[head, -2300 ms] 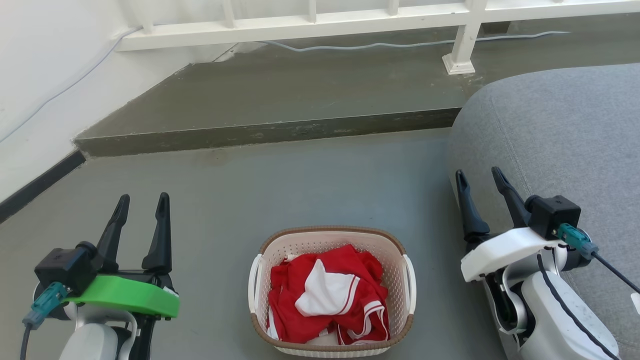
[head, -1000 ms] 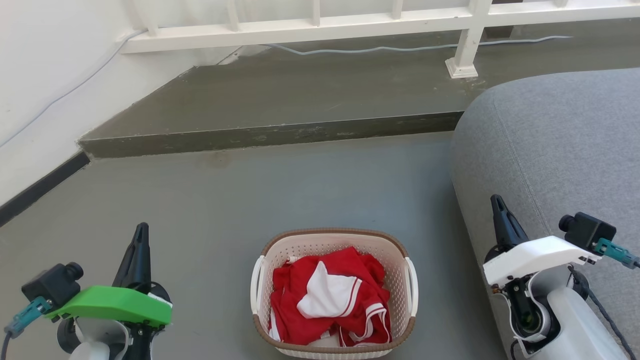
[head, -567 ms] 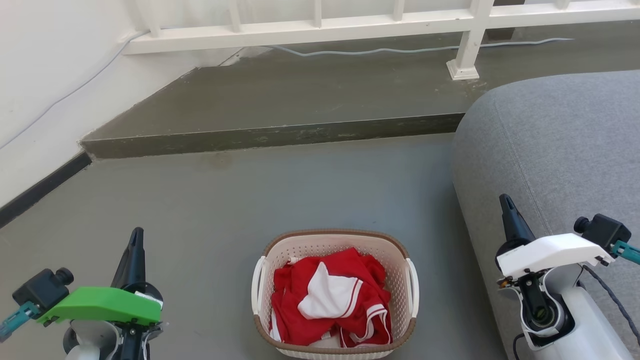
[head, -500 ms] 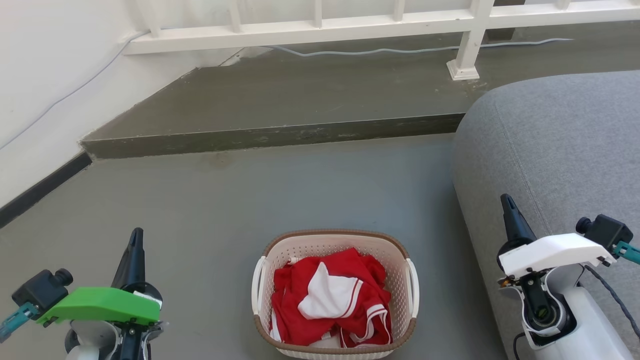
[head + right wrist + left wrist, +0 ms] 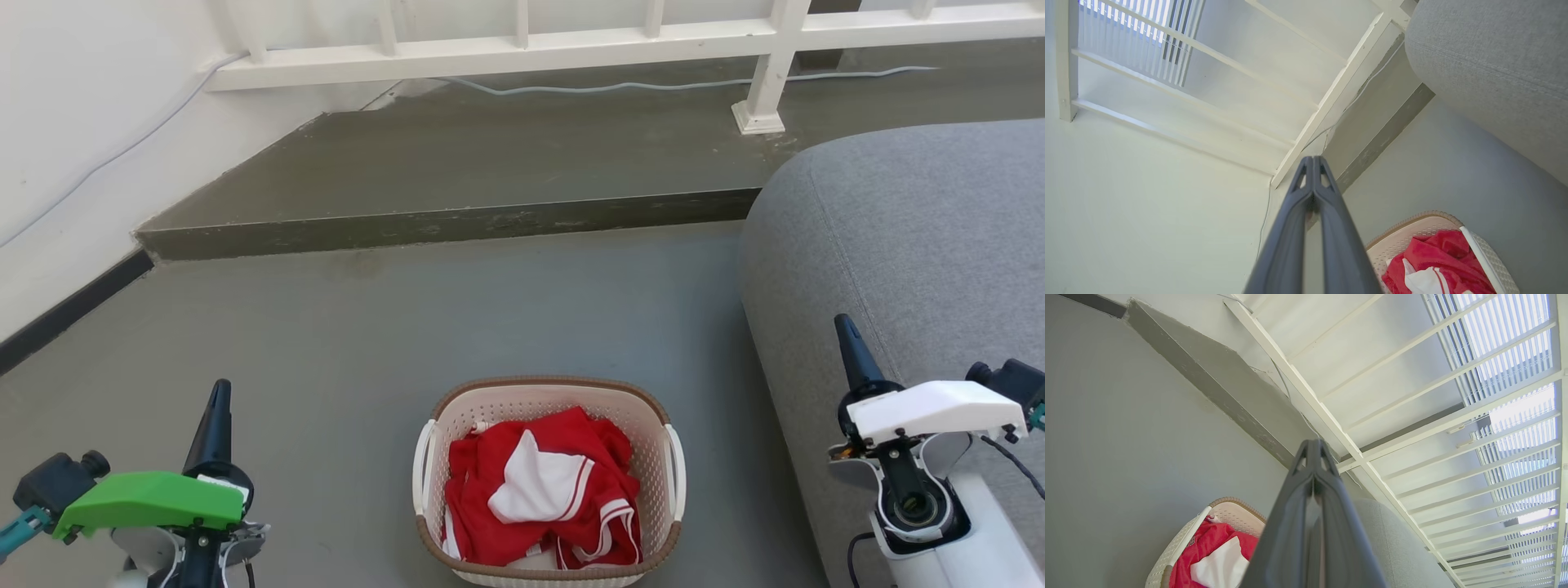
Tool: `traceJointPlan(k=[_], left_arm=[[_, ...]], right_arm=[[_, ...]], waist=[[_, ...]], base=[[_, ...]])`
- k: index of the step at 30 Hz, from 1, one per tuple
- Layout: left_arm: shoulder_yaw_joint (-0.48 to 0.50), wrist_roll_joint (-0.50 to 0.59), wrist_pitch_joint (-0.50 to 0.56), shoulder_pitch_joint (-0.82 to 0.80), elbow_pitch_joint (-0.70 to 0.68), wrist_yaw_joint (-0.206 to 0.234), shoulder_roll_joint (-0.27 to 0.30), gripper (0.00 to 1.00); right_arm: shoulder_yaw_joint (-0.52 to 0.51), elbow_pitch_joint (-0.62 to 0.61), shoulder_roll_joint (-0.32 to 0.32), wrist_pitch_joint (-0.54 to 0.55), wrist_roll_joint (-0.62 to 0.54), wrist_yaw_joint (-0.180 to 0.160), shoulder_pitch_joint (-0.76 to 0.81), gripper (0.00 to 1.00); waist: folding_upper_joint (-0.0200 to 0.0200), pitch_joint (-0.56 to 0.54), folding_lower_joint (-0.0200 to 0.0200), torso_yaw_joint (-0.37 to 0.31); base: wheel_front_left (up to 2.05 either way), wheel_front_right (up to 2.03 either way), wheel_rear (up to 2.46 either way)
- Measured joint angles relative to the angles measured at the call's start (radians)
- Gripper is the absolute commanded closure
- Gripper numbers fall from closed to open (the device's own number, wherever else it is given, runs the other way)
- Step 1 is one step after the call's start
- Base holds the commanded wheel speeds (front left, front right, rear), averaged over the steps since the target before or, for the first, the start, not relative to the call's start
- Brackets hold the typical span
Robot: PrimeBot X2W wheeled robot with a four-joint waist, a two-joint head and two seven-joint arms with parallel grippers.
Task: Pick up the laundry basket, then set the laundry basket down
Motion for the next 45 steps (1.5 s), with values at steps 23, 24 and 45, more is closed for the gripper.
traceJointPlan(k=[23,24,45], left_arm=[[0.058,-0.237,0.079,0.000,0.021,-0.003,-0.024,1.00],[0.061,-0.247,0.083,0.000,0.022,-0.003,-0.026,1.00],[0.105,-0.462,0.149,-0.001,0.045,-0.011,-0.037,1.00]], right_arm=[[-0.105,-0.001,0.024,0.073,0.261,0.052,0.019,1.00],[-0.109,-0.001,0.025,0.076,0.273,0.052,0.019,1.00],[-0.201,-0.005,0.038,0.137,0.499,0.093,0.020,1.00]], waist=[[0.0000,-0.007,0.0000,0.006],[0.0000,-0.007,0.0000,0.006],[0.0000,-0.013,0.0000,0.011]], base=[[0.00,0.00,0.00],[0.00,0.00,0.00],[0.00,0.00,0.00]])
